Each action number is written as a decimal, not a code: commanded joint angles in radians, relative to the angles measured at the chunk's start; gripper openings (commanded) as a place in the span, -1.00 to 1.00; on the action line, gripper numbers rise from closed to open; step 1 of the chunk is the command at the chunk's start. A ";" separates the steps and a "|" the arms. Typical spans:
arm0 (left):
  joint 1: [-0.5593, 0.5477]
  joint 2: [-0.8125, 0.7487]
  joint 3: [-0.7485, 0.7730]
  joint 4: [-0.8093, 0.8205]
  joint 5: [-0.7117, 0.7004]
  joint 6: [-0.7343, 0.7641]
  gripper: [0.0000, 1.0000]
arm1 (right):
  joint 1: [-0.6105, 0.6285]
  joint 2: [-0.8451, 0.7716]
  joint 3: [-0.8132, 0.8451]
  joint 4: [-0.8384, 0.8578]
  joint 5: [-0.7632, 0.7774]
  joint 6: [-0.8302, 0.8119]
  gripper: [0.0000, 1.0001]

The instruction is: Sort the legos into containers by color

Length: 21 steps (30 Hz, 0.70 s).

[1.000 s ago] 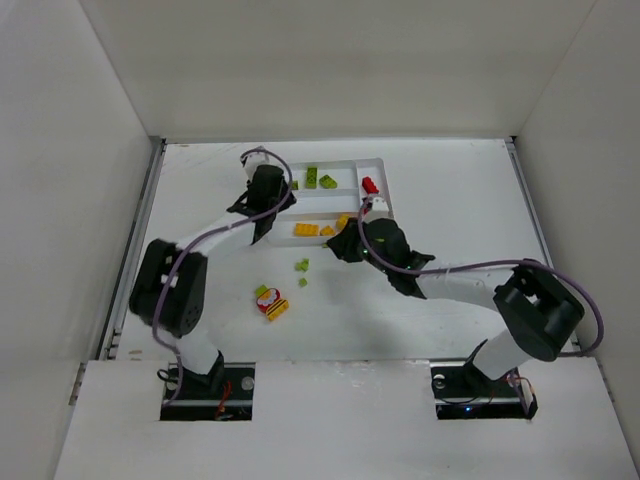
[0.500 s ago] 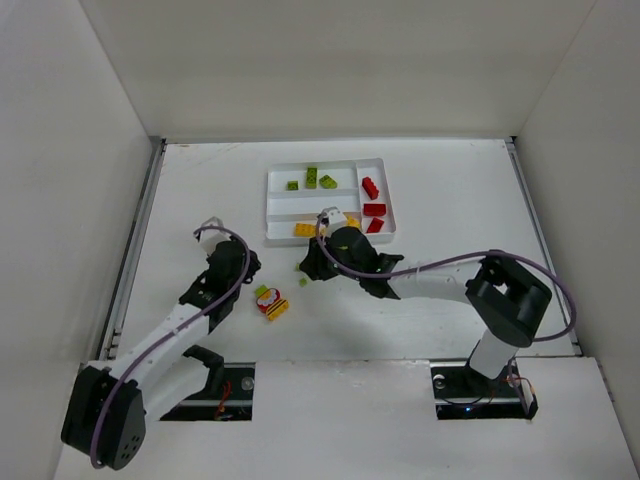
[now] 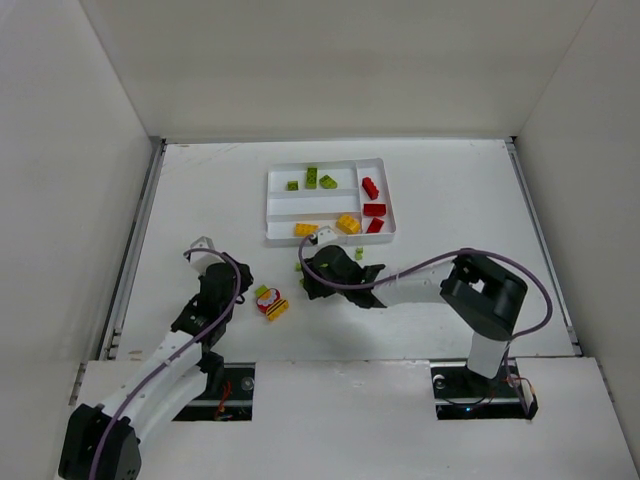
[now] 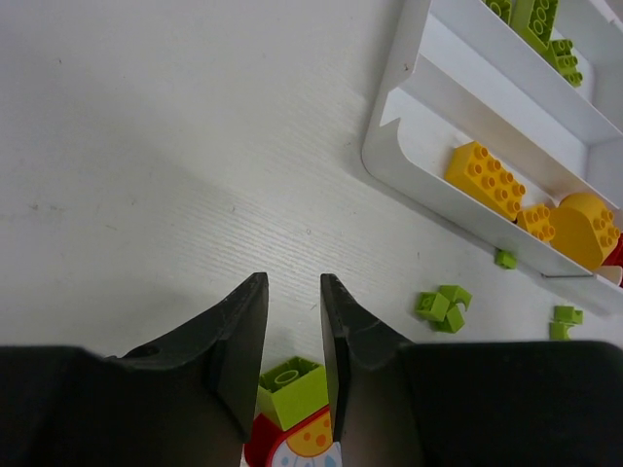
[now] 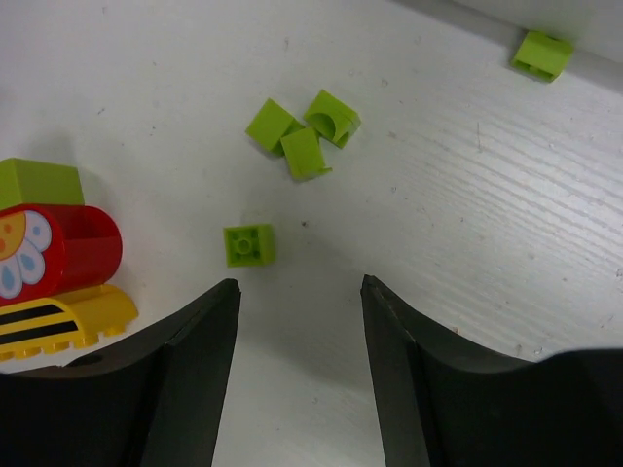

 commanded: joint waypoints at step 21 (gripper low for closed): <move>0.043 -0.099 -0.082 0.107 0.020 0.019 -0.37 | -0.040 -0.038 0.214 -0.072 0.076 -0.049 -0.54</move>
